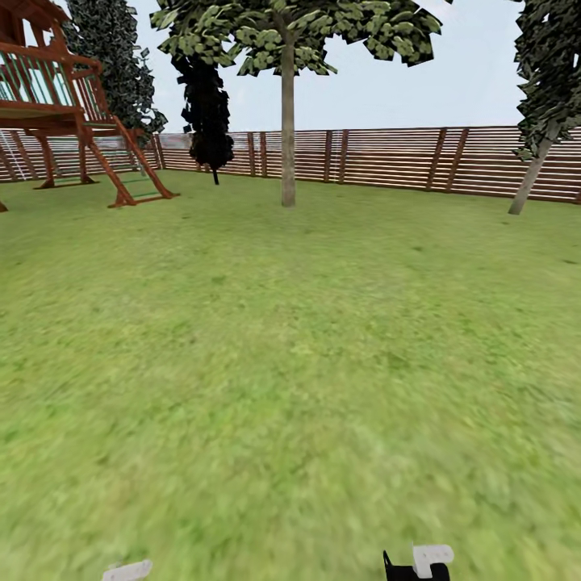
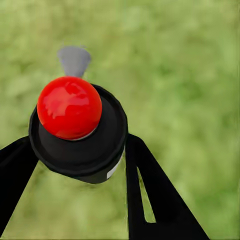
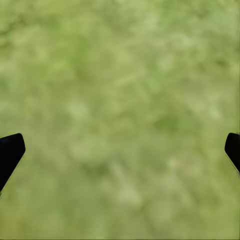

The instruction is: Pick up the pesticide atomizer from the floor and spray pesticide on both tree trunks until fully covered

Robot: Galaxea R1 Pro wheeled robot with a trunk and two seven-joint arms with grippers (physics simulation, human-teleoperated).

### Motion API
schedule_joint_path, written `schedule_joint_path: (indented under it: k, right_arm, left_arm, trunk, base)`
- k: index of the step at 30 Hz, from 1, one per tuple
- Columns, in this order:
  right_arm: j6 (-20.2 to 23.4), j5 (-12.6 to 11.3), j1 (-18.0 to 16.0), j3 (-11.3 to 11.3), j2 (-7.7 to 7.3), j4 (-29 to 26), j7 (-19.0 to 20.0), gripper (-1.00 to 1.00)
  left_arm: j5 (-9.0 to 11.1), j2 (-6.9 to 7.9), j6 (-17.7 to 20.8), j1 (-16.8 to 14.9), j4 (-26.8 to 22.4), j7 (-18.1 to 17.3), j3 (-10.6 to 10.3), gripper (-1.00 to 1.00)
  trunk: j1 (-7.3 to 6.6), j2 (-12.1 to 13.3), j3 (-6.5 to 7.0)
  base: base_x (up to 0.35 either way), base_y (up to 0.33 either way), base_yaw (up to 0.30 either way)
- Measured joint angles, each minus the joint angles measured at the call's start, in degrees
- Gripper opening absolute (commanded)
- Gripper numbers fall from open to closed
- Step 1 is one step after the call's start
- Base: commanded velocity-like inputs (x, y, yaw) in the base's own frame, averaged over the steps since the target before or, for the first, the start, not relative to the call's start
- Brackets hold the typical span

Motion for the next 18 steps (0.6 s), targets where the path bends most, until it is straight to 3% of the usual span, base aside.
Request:
schedule_joint_path:
  k: [18]
  right_arm:
    - [0.0,0.0,0.0,0.0,0.0,0.0,0.0,1.0]
  left_arm:
    - [0.0,-0.02,0.0,0.0,0.0,0.0,0.0,-1.0]
  trunk:
    - [0.0,0.0,0.0]
  base:
    - [0.339,0.0,0.0]
